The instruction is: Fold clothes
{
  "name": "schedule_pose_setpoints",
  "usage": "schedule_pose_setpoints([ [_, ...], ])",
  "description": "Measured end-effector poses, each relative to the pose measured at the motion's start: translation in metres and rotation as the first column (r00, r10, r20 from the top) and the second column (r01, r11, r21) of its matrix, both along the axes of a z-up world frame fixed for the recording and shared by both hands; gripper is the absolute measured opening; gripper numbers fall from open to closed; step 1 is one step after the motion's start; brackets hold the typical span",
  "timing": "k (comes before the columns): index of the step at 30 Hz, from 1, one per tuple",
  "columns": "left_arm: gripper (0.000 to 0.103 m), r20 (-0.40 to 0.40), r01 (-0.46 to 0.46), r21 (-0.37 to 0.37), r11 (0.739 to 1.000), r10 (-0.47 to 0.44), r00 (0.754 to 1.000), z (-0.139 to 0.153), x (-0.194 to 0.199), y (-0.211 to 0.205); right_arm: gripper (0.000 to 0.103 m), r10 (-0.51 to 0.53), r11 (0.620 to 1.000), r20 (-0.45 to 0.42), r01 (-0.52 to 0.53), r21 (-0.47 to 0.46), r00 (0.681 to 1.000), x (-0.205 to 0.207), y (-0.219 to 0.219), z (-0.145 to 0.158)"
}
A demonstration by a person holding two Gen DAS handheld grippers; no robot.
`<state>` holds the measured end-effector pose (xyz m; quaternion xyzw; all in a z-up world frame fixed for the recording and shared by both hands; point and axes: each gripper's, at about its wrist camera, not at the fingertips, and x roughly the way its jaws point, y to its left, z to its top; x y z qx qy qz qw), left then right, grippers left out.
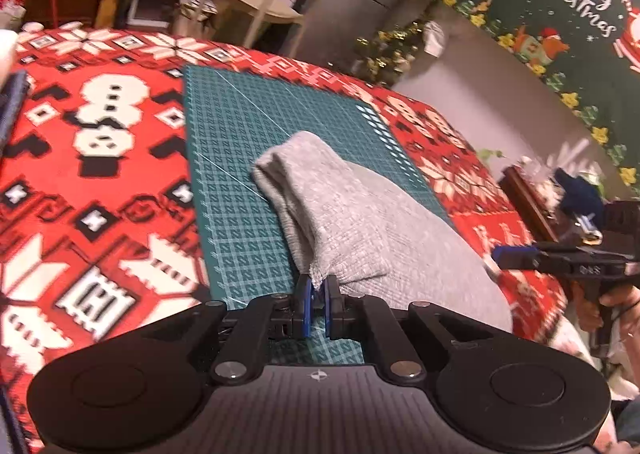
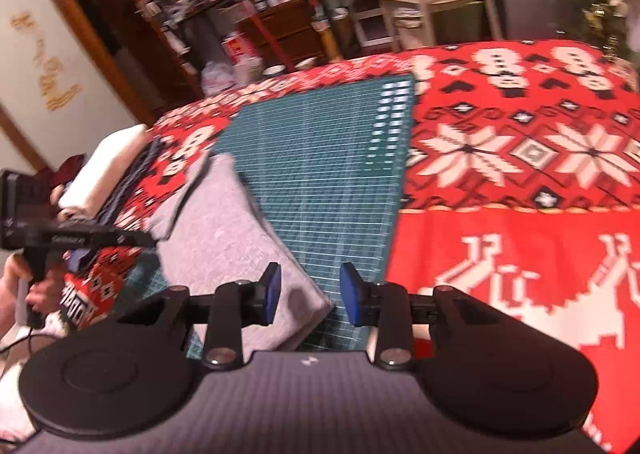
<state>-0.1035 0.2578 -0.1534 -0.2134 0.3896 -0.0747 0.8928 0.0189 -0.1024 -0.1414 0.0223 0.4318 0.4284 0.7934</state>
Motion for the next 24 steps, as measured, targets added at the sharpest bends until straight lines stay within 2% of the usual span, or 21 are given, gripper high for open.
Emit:
schedule_pose_setpoints([
  [8,0.006,-0.016,-0.075,0.075,0.994,0.076,0.997,0.003,0.029,0.018,0.035,0.103,0.995,-0.084,-0.102,0.021,0.991,-0.011,0.026,-0.014],
  [9,0.006,-0.020,-0.078,0.079,0.994,0.080,0.997,0.002,0.035,0.021,0.032,0.106,0.994,-0.103,-0.104,0.021,0.989,-0.012,0.030,-0.018],
  [10,0.006,-0.025,-0.082,0.082,0.993,0.084,0.996,0.001,0.040,0.023,0.022,0.106,0.994,-0.118,-0.104,0.020,0.987,-0.015,0.032,-0.022],
  [11,0.006,-0.029,-0.082,0.082,0.993,0.084,0.996,0.001,0.045,0.025,0.017,0.104,0.995,-0.130,-0.103,0.018,0.986,-0.018,0.035,-0.025],
  [12,0.006,-0.032,-0.080,0.086,0.993,0.083,0.996,0.001,0.049,0.026,0.016,0.105,0.994,-0.146,-0.103,0.025,0.984,-0.020,0.038,-0.029],
  [14,0.006,-0.036,-0.071,0.108,0.992,0.075,0.997,0.001,0.056,0.025,0.009,0.110,0.993,-0.181,-0.102,0.056,0.977,-0.026,0.043,-0.033],
  [18,0.006,-0.033,-0.057,0.132,0.990,0.062,0.998,0.001,0.067,0.024,0.005,0.082,0.996,-0.204,-0.070,0.064,0.976,-0.040,0.049,-0.037],
  [24,0.007,-0.038,-0.063,0.122,0.990,0.069,0.997,-0.001,0.077,0.024,0.002,0.043,0.998,-0.212,-0.033,0.051,0.976,-0.064,0.055,-0.037],
])
